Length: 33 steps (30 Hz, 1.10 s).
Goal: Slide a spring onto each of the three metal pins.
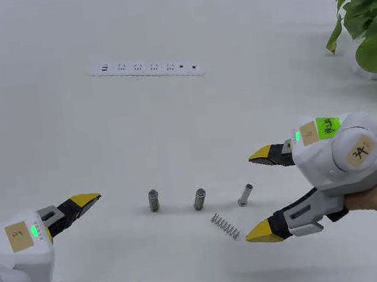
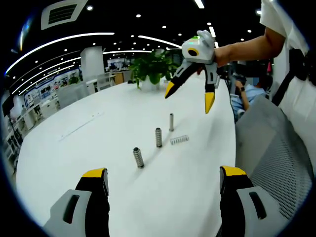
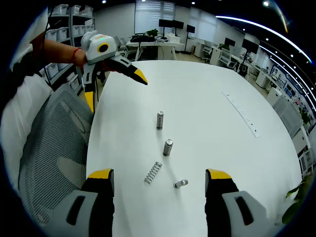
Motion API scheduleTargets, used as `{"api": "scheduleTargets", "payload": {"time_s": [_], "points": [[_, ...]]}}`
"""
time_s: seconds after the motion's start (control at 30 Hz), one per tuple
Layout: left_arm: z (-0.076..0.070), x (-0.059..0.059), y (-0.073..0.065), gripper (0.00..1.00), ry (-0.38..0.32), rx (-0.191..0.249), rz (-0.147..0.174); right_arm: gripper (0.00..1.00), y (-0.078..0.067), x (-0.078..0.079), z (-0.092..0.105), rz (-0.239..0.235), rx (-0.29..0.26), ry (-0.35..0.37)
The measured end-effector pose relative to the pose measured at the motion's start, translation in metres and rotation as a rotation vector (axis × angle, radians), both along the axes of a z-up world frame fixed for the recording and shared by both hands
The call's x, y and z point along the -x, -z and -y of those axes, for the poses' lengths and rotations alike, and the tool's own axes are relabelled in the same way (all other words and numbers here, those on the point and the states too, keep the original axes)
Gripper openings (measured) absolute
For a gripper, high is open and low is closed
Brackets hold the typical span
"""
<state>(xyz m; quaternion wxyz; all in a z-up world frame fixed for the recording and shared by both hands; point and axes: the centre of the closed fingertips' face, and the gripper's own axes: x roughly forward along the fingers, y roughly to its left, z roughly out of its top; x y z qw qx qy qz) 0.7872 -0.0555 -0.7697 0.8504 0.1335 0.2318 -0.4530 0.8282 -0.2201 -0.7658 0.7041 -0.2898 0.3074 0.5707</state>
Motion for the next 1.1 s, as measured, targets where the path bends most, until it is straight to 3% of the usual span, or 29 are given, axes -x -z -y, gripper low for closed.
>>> {"api": "scheduleTargets", "payload": {"time_s": [0.4, 0.53, 0.6, 0.83, 0.93, 1.1], "points": [[-0.003, 0.002, 0.002, 0.92, 0.038, -0.088, -0.005, 0.83, -0.001, 0.016, 0.022, -0.013, -0.082, 0.056], [-0.002, 0.003, 0.001, 0.89, 0.062, -0.138, 0.002, 0.84, 0.002, 0.019, 0.03, -0.019, -0.1, 0.078], [0.001, 0.001, -0.003, 0.85, 0.076, -0.149, 0.023, 0.84, 0.002, 0.021, 0.033, -0.016, -0.105, 0.084], [0.029, -0.002, -0.014, 0.66, 0.175, -0.2, 0.062, 0.83, 0.006, 0.025, 0.045, -0.019, -0.132, 0.121], [0.046, -0.003, -0.013, 0.59, 0.226, -0.21, 0.072, 0.83, 0.008, 0.026, 0.051, -0.021, -0.14, 0.139], [0.077, -0.005, -0.002, 0.48, 0.306, -0.236, 0.063, 0.83, 0.011, 0.027, 0.06, -0.025, -0.151, 0.169]]}}
